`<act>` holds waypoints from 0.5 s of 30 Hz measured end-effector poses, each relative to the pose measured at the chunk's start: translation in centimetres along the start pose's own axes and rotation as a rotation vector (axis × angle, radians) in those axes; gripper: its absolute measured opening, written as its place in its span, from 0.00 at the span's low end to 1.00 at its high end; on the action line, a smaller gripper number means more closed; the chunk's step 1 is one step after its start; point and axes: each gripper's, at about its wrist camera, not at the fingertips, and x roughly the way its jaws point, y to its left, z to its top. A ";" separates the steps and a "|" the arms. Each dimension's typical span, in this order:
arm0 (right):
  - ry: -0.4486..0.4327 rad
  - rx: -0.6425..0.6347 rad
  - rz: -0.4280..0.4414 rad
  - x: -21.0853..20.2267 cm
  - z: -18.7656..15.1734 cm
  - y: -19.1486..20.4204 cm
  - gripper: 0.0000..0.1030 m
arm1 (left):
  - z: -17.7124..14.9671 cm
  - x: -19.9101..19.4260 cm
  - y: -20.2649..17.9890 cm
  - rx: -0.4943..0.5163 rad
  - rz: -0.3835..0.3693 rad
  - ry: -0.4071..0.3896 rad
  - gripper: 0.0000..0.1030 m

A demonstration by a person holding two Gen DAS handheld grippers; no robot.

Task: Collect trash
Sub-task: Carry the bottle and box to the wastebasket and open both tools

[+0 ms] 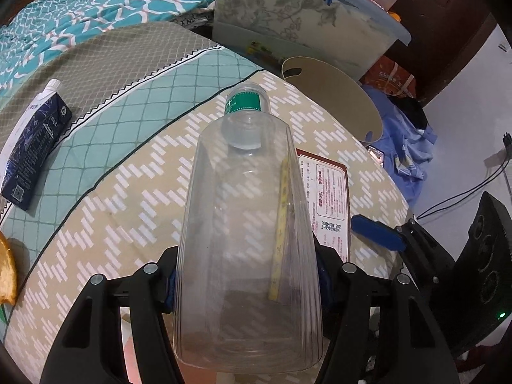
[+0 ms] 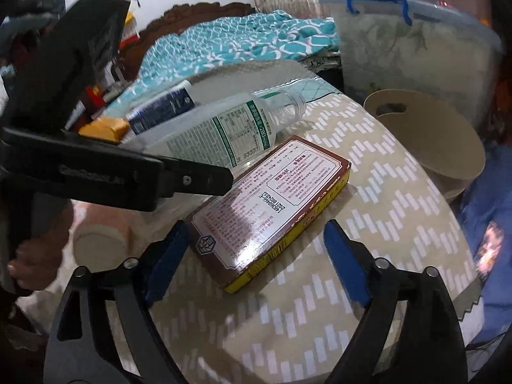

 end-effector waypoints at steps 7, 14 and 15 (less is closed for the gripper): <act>0.034 -0.041 -0.052 0.7 0.3 0.0 0.82 | -0.5 -0.3 0.2 0.010 -0.014 0.001 0.57; -0.014 0.085 -0.156 -2.2 -0.2 -5.5 0.83 | -1.0 -0.7 0.9 -0.002 -0.025 0.002 0.58; -0.017 0.094 -0.152 -2.3 -0.2 -5.6 0.83 | -1.0 -0.7 0.9 -0.007 -0.029 0.002 0.58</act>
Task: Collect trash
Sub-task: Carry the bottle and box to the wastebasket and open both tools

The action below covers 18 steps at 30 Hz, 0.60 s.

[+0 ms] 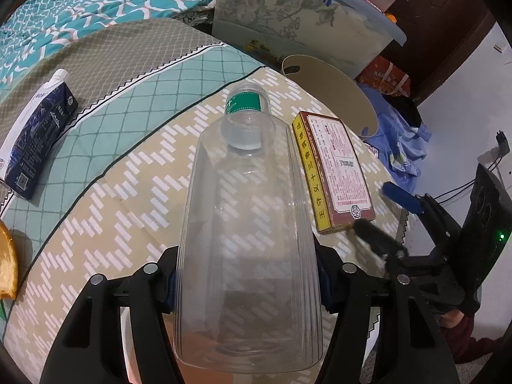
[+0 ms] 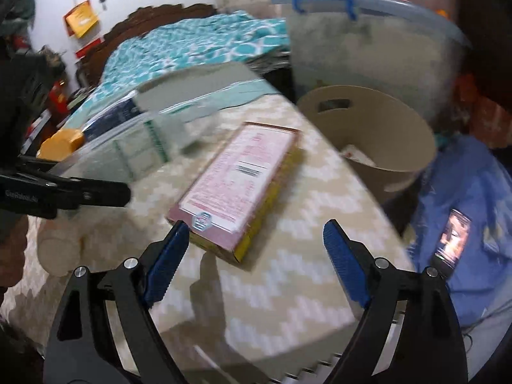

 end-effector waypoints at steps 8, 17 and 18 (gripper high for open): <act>-0.003 -0.077 0.015 0.8 0.8 3.1 0.90 | 0.1 -0.1 -0.2 -0.006 -0.011 0.000 0.58; 0.031 -0.086 -0.011 2.9 1.6 2.5 0.69 | 1.2 0.6 -1.1 0.003 -0.053 0.017 0.57; 0.027 -0.074 -0.011 2.9 1.5 2.1 0.69 | 1.5 1.0 -1.6 0.018 -0.053 0.023 0.57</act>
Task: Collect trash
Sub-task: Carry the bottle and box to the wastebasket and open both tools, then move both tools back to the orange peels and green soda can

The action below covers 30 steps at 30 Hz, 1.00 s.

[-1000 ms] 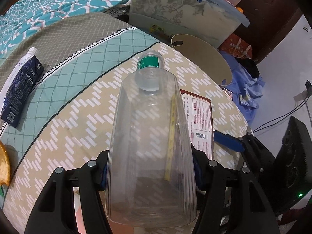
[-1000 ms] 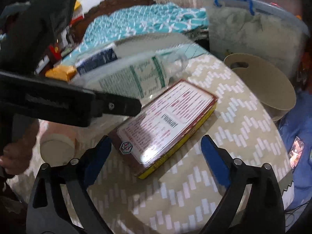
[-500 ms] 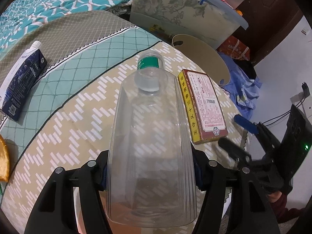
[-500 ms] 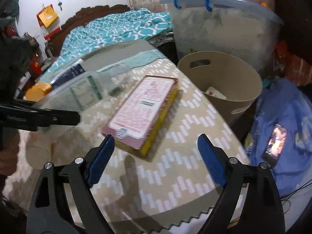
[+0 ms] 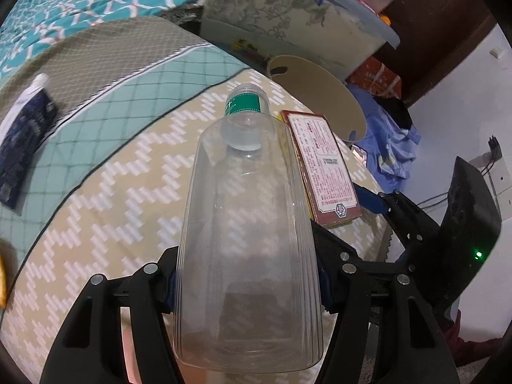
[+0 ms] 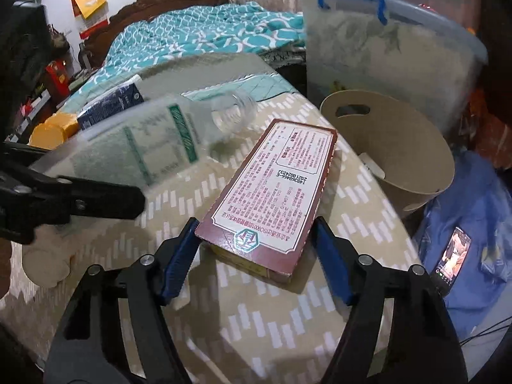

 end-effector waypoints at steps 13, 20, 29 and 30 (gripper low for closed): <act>-0.082 0.303 -0.042 0.1 3.1 -11.2 0.68 | 9.2 6.1 -8.3 0.213 0.006 0.056 0.58; -0.136 0.416 -0.048 0.6 4.3 -13.5 0.83 | 14.4 7.8 -8.6 0.123 0.033 0.039 0.64; -0.238 0.440 0.037 -2.2 1.5 -10.5 0.83 | 10.3 4.5 -6.0 0.125 0.013 -0.023 0.67; -0.234 0.432 0.057 -2.3 1.3 -9.8 0.82 | 9.7 4.1 -5.5 0.121 0.012 -0.028 0.67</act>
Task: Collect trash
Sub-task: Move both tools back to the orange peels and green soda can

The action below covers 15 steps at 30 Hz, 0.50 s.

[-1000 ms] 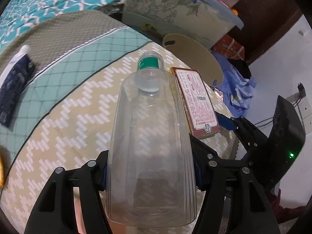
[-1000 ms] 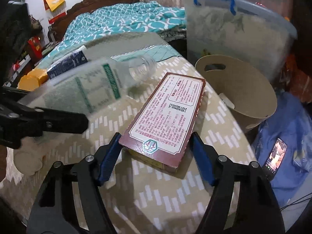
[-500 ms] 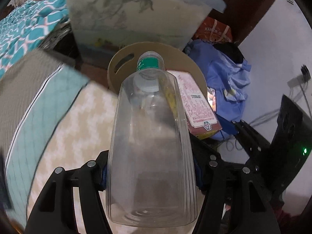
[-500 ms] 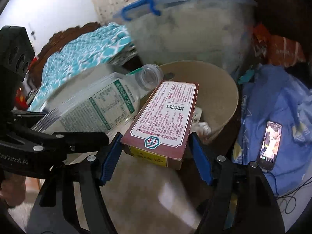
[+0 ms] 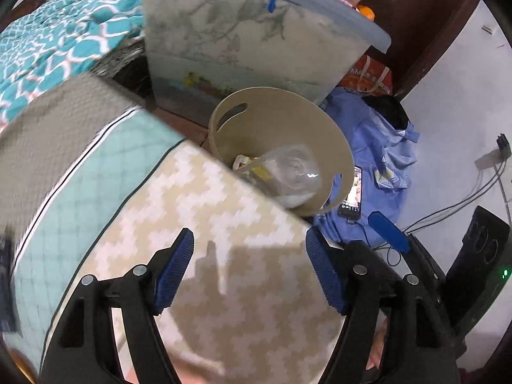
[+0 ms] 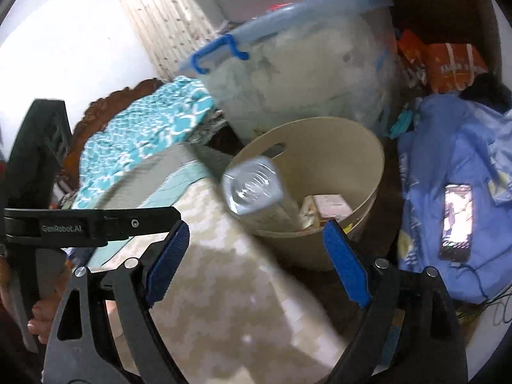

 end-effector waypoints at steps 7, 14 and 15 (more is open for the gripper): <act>0.103 -0.087 0.118 0.8 -2.6 4.9 0.67 | -6.2 -7.3 6.5 -0.155 -0.031 -0.103 0.67; 0.163 -0.176 0.189 1.6 -5.0 10.3 0.67 | -15.9 -18.6 14.3 -0.311 0.043 -0.269 0.67; 0.166 -0.181 0.198 1.7 -5.2 10.9 0.67 | -17.4 -20.2 15.7 -0.351 0.079 -0.293 0.67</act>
